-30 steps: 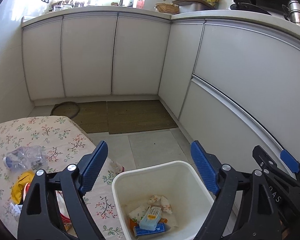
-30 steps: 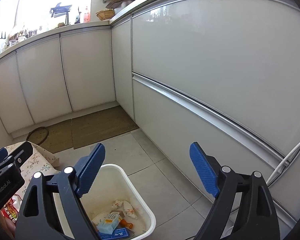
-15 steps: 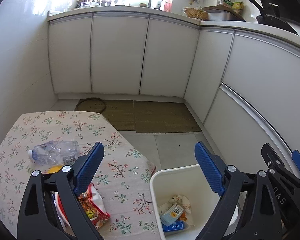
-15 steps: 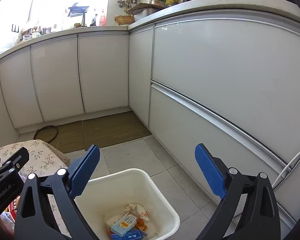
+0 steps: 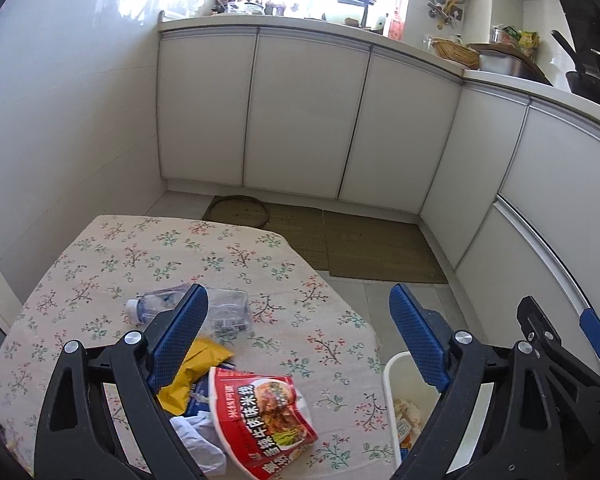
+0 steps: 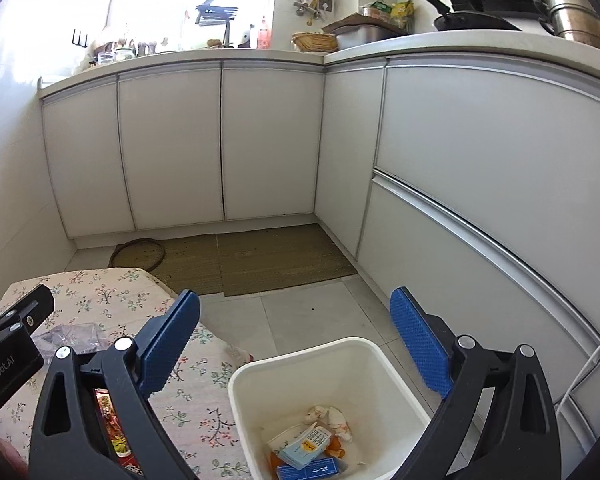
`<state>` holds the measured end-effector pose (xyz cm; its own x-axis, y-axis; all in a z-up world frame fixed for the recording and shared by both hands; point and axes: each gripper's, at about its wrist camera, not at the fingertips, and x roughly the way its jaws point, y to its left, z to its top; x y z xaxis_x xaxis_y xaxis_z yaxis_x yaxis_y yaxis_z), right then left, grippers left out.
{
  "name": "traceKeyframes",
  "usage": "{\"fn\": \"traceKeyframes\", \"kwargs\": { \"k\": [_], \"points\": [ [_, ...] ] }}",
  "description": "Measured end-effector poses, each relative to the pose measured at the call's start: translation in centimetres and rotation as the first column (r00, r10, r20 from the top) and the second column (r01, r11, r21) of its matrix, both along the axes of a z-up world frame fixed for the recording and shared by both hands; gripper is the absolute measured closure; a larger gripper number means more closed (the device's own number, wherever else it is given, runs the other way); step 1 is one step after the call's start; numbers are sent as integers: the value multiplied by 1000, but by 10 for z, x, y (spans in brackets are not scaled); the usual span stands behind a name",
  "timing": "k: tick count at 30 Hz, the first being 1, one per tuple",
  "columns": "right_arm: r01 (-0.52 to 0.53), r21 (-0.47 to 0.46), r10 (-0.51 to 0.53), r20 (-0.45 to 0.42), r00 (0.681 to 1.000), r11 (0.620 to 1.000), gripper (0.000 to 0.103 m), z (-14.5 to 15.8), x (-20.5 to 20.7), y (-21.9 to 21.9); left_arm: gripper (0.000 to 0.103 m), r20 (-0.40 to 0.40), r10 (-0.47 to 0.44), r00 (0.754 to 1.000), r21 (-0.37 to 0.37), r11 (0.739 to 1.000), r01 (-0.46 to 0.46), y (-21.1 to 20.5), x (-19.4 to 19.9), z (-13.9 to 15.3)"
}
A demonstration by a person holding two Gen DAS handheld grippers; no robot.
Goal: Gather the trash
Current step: 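Move both open tools back over the trash on the table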
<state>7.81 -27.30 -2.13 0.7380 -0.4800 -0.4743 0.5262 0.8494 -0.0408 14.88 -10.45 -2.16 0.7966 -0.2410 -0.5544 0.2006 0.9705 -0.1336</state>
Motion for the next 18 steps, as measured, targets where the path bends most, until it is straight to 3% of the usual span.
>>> {"fn": "traceKeyframes", "kwargs": {
  "k": [18],
  "points": [
    [-172, 16, 172, -58, 983, 985, 10, -12, 59, 92, 15, -40, 187, 982, 10, 982, -187, 108, 19, -9]
  ]
}}
